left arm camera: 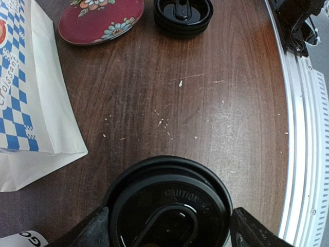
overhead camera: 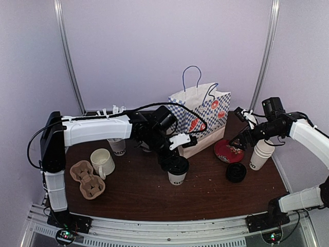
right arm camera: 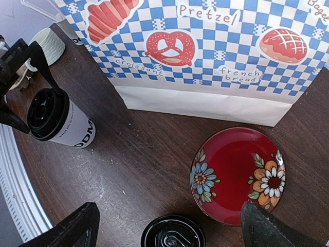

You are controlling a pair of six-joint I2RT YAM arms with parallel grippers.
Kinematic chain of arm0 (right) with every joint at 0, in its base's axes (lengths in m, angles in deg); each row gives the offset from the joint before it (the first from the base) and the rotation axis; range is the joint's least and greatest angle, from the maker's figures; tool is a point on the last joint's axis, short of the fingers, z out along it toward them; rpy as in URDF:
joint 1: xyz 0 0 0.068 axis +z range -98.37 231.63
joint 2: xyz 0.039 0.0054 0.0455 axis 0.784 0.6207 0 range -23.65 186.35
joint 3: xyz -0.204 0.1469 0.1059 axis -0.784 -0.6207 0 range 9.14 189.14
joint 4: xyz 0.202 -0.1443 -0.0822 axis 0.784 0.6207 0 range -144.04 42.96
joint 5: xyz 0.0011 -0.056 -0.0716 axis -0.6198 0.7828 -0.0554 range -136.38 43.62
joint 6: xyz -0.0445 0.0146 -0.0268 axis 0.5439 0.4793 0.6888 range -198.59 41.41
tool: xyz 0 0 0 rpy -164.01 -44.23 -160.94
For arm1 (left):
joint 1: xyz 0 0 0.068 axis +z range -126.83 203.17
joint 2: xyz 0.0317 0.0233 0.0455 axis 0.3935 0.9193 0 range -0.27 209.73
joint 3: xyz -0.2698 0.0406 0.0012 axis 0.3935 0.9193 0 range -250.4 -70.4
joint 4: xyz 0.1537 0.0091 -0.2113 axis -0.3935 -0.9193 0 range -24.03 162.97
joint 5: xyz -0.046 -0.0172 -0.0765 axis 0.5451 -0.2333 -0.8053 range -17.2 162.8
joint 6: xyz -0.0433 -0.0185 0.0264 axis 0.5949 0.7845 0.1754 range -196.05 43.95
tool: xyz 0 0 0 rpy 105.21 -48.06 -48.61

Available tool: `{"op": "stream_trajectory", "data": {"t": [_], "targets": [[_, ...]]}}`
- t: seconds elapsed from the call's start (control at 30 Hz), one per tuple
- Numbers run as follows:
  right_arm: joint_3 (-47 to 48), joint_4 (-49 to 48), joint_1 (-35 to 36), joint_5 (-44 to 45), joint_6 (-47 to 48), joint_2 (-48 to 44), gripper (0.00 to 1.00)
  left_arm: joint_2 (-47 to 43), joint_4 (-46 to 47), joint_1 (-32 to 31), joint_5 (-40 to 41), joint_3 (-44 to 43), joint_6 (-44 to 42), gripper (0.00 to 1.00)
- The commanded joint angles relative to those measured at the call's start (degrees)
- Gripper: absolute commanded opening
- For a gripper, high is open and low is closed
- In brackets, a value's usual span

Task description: Pack the takeout coffee

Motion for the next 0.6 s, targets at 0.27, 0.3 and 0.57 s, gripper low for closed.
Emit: {"op": "stream_trajectory", "data": {"t": [0.27,0.3,0.57], "targets": [[-0.1,0.6,-0.3,0.8,0.8,-1.2,1.00,1.0,-0.7,-0.5,2.7,-0.6,-0.2,0.89],[-0.2,0.6,-0.3,0.8,0.8,-1.2,0.99,1.1,-0.7,-0.5,3.3,-0.5,-0.1,0.88],[-0.2,0.5,-0.3,1.0,0.8,-0.9,1.00,0.8,-0.5,-0.5,4.5,-1.5,-0.1,0.78]]}}
